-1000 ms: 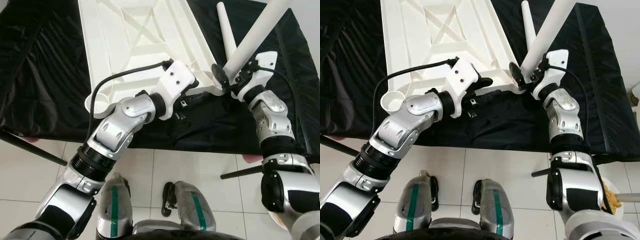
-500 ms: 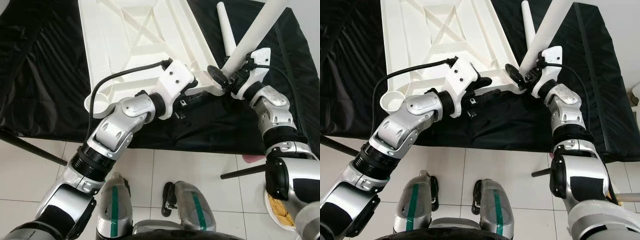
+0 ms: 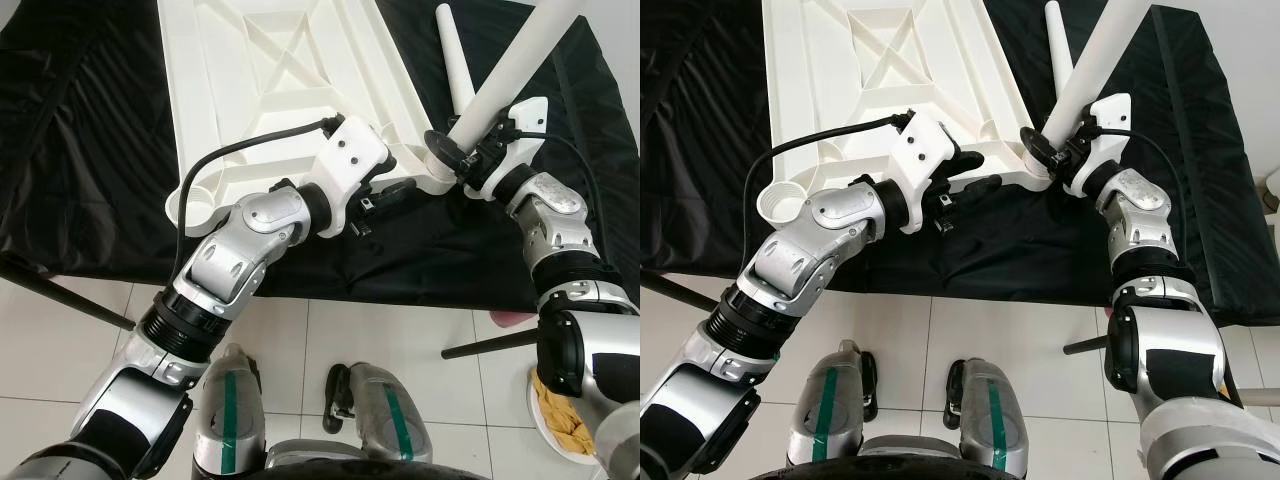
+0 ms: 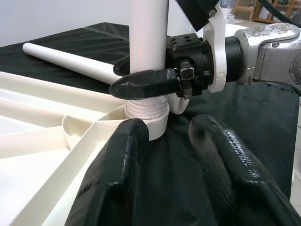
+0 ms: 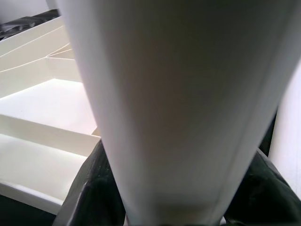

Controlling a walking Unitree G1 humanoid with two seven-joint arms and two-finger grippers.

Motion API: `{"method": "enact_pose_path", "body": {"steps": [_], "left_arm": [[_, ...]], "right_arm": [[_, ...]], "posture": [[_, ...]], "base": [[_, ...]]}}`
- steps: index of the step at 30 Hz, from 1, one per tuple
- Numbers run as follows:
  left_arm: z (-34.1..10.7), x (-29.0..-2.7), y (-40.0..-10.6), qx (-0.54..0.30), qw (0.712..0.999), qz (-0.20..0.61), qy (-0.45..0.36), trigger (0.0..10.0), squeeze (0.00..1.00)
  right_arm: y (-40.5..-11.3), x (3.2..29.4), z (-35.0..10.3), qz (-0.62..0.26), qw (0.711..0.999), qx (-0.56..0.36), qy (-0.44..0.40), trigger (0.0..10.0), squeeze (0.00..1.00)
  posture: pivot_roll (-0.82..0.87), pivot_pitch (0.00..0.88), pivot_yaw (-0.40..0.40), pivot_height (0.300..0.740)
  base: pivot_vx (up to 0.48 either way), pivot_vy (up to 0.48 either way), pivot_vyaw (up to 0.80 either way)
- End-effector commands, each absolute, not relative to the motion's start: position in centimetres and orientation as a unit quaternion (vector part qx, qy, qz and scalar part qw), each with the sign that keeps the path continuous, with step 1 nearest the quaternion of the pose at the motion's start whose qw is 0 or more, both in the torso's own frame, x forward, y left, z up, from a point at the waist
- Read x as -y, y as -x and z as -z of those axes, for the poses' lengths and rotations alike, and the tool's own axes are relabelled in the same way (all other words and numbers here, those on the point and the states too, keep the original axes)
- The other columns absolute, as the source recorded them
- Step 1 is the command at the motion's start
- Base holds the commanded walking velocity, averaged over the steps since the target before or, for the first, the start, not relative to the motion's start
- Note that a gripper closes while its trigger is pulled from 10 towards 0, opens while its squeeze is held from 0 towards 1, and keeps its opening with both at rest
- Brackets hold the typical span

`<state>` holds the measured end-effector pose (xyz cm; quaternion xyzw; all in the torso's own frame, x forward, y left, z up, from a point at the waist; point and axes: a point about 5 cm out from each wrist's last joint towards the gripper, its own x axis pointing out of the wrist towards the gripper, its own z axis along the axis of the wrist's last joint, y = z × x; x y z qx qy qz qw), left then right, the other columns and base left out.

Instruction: Building children table

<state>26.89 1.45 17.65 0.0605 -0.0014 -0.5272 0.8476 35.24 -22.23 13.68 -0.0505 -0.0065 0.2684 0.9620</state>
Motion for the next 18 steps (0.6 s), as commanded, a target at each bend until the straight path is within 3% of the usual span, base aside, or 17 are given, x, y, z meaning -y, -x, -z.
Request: {"method": "enact_pose_path", "body": {"steps": [1,7,11,18], "left_arm": [[-18.09,-1.24,-26.66,0.007,0.831,0.552,-0.069,10.0,0.0],[-18.09,-1.23,-26.66,0.007,0.83,0.553,-0.069,10.0,0.0],[-18.14,-1.2,-26.65,0.008,0.829,0.555,-0.069,10.0,0.0],[-18.13,-1.17,-26.68,0.008,0.829,0.555,-0.07,10.0,0.0]], "right_arm": [[-35.26,23.36,-13.37,-0.216,0.975,-0.004,0.047,10.0,0.0],[-35.23,23.81,-13.3,-0.18,0.982,0.0,0.048,10.0,0.0],[-35.22,23.56,-13.55,-0.098,0.994,0.035,0.024,10.0,0.0],[-35.29,23.07,-13.31,-0.032,0.999,0.04,-0.01,10.0,0.0]], "posture": [[0.03,0.03,-0.048,0.74],[0.02,0.029,-0.048,0.74],[0.02,0.026,-0.05,0.74],[0.02,0.021,-0.054,0.74]], "base": [[0.0,0.0,0.0],[0.0,0.0,0.0],[0.0,0.0,0.0],[0.0,0.0,0.0]]}}
